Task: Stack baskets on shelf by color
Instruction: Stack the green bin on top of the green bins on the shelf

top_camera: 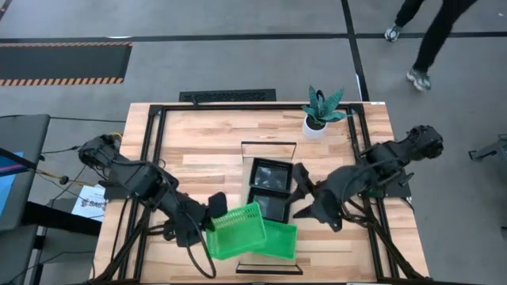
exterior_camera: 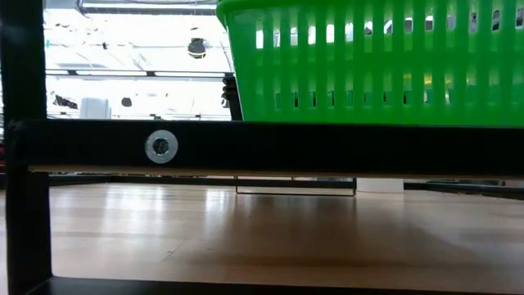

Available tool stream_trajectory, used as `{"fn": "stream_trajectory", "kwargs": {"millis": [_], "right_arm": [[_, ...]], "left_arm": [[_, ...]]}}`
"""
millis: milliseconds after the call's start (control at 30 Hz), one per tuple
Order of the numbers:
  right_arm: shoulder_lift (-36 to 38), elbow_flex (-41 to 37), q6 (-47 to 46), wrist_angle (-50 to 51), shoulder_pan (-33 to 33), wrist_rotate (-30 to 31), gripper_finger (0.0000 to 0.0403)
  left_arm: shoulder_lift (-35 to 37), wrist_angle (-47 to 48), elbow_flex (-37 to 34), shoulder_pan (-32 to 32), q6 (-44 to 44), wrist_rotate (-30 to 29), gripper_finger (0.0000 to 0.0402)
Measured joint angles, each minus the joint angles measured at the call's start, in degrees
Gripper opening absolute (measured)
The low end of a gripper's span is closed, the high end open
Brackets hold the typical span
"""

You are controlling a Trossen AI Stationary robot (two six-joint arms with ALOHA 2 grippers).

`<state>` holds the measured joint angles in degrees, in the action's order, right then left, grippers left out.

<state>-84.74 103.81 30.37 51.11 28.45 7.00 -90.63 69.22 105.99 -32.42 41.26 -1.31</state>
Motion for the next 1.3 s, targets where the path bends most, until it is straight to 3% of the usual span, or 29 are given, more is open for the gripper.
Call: {"fn": "stream_trajectory", "kwargs": {"millis": [367, 633, 767, 900, 1033, 1300], "right_arm": [[-3.9, 0.1, 9.1, -6.1, 2.6, 0.0, 0.021], [-6.5, 0.0, 13.3, -5.5, 4.3, -0.9, 0.0209], [-6.1, 0.0, 5.8, -4.9, 4.2, 1.6, 0.0204], [-2.4, 0.0, -0.2, -3.8, 5.6, 2.9, 0.0196], [2.3, 0.1, -8.3, -3.2, 9.1, 5.7, 0.0186], [9.3, 0.1, -20.5, -3.2, 18.2, 20.2, 0.0164]], "left_arm": [[-5.7, -1.0, 5.1, 2.0, 12.0, 2.6, 0.0], [-6.2, -4.3, 5.1, 4.0, 12.6, 7.1, 0.0], [-6.3, -4.6, 5.1, 4.3, 9.4, 4.0, 0.0], [-8.4, 0.7, 5.0, 3.8, 17.3, 0.2, 0.0], [-11.4, 2.1, 5.0, 4.0, 21.2, 0.0, 0.0], [-18.2, -1.4, 5.0, 8.0, 32.5, -3.0, 0.0]]}}
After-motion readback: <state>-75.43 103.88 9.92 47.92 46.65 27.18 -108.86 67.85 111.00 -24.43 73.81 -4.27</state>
